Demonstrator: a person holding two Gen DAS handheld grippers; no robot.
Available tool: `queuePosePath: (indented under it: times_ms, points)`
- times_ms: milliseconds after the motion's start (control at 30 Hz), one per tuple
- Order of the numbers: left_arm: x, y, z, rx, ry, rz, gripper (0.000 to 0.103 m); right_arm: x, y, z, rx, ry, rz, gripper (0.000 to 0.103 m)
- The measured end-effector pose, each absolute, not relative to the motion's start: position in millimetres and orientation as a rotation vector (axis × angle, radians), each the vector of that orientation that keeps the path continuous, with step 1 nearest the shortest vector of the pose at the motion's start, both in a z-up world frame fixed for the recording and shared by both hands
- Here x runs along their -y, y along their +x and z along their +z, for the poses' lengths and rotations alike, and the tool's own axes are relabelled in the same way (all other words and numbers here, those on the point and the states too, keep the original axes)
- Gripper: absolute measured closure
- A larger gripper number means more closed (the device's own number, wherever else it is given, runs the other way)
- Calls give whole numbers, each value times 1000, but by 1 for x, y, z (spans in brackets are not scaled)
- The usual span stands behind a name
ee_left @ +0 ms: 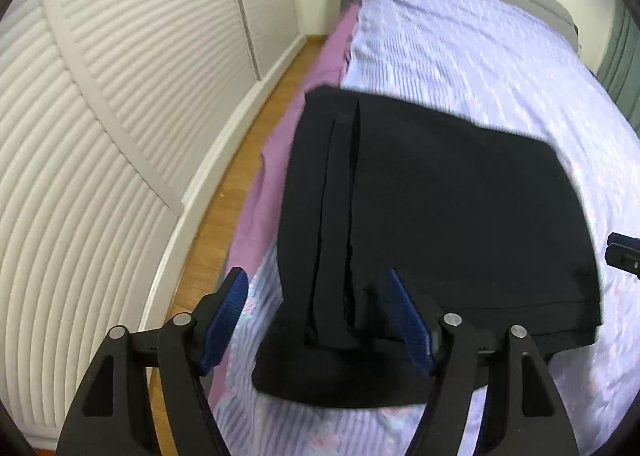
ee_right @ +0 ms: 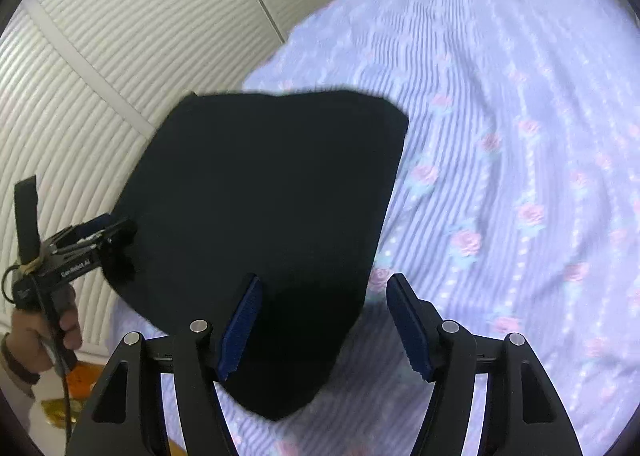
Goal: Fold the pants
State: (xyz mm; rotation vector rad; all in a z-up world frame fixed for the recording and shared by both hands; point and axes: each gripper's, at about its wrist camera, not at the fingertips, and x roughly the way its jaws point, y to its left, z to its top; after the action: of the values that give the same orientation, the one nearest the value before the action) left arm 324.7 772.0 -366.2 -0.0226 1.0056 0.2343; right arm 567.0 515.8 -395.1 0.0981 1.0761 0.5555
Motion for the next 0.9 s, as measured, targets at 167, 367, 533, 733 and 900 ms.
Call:
queuePosePath:
  times_ms: [167,367,533,733,900]
  points:
    - [-743,316,-335,-917,-60,223,28,-516,556,-370,-989,22,621,38]
    - [-710,338,-348,-891,-86,127,28,-539,551,-388,-969,-78,690,57]
    - [-709,354,-393,-983,-94,125,28,-554,554,-417,-1015,-156,685,62]
    - [-718,349,-420,-990,-69,110,29,-557,551,-437,-1020,-180,689,59]
    - [-707,337,-394,-944,-81,114,29,-543,547,-419,-995,-113,675,56]
